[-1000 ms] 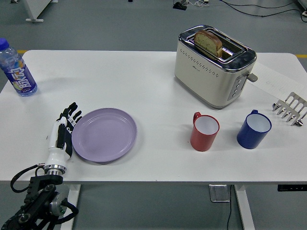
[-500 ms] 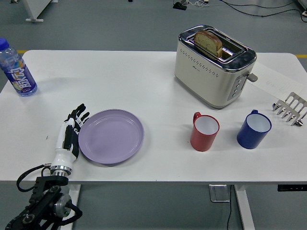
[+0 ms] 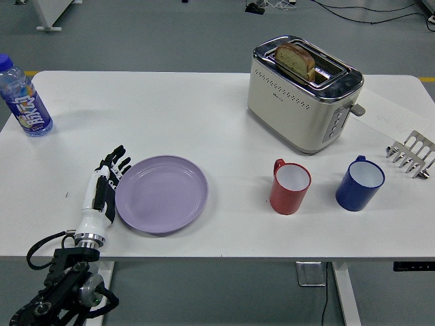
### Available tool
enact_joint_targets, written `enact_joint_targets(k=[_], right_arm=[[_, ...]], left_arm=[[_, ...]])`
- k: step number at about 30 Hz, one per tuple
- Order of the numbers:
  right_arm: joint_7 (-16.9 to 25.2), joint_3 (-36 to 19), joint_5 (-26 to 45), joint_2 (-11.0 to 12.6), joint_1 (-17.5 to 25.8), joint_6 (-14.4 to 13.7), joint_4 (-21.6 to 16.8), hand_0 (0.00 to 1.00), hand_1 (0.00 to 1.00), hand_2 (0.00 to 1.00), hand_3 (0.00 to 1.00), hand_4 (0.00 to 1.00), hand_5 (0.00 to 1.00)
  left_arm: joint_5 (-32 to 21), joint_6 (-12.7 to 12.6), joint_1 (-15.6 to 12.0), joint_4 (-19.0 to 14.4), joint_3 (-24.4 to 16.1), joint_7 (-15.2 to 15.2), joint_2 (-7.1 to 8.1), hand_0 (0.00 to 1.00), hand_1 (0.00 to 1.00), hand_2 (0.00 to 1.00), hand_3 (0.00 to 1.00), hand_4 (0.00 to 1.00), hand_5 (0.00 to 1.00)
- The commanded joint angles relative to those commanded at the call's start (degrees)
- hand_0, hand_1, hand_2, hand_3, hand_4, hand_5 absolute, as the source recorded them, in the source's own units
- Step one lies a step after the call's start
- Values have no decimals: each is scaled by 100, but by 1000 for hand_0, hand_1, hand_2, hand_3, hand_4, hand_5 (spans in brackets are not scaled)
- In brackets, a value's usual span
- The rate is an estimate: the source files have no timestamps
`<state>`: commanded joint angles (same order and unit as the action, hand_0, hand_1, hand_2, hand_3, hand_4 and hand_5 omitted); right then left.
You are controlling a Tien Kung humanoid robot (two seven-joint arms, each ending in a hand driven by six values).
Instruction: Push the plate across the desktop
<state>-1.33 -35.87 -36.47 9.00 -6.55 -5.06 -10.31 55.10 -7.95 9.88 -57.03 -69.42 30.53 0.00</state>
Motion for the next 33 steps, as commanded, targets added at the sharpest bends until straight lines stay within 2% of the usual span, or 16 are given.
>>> enact_joint_targets(k=[23, 33], right_arm=[[-14, -5, -1, 1, 19, -5, 0, 656, 640, 714, 666, 252, 281], [-10, 17, 21, 4, 50, -9, 0, 657, 640, 714, 666, 252, 281]], left_arm=[[-164, -38, -28, -94, 440, 8, 0, 833, 880, 936, 854, 514, 998], [-390, -110, -49, -265, 813, 41, 0, 830, 879, 933, 847, 511, 998]])
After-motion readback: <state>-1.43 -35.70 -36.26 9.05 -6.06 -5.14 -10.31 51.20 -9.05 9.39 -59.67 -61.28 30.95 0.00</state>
